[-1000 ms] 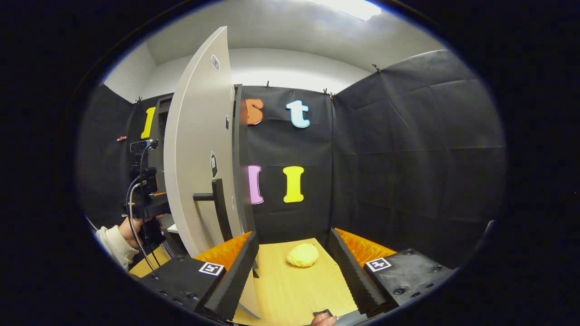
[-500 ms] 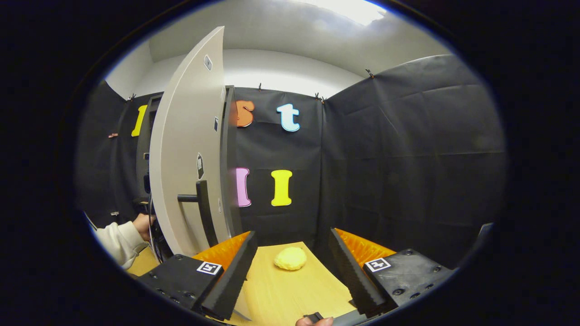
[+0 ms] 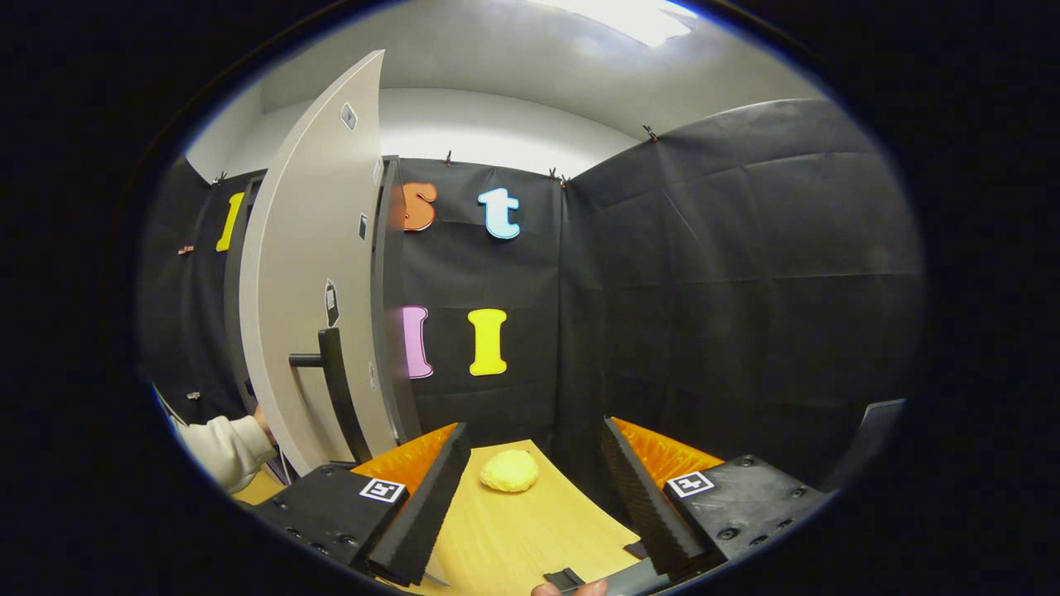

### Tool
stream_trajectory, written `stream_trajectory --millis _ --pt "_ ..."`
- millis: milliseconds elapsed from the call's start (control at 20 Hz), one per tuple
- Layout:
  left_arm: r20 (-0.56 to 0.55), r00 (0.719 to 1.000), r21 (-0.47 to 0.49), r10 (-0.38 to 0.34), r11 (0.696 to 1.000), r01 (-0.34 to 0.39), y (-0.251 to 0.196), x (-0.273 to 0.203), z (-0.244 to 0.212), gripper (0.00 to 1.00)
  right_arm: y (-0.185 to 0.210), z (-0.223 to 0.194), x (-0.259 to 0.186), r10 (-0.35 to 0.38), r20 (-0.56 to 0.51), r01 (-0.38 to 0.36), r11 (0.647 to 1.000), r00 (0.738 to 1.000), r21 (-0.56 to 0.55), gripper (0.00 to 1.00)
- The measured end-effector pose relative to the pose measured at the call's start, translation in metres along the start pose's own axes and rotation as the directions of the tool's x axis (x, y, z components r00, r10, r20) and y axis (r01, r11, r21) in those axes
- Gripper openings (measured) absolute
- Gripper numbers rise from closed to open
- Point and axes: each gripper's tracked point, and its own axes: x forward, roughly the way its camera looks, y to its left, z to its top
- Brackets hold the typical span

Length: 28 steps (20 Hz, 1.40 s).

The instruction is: Open the cabinet door with the right hand, grasp the bottle in the cabinet with the left hand and place it on the coaster, then close the cabinet door with the right hand.

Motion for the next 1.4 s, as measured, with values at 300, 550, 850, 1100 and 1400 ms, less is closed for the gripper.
stream_trajectory --millis 300,550,850,1100,1400 --pt "0.010 1.000 0.012 -0.015 1.000 0.015 0.004 -0.014 0.011 0.75 0.008 0.000 0.004 0.022 -0.001 -0.022 1.000 1.000 -0.003 0.99" --pt "0.036 0.998 0.010 -0.045 0.999 0.045 0.012 -0.059 0.037 0.75 0.022 0.000 0.006 0.072 -0.002 -0.072 0.997 0.997 -0.008 0.99" --pt "0.084 0.994 -0.012 -0.064 0.998 0.066 0.039 -0.139 0.059 0.75 0.025 0.003 0.008 0.077 0.014 -0.077 0.997 0.997 0.008 0.99" --pt "0.131 0.990 -0.025 -0.053 0.998 0.056 0.078 -0.207 0.062 0.75 0.027 0.004 0.010 0.077 0.038 -0.075 0.996 0.996 -0.041 0.99" --pt "0.159 0.987 -0.008 -0.013 1.000 0.015 0.131 -0.267 0.040 0.74 0.025 0.015 0.009 0.028 0.106 -0.017 0.995 0.994 -0.102 0.98"
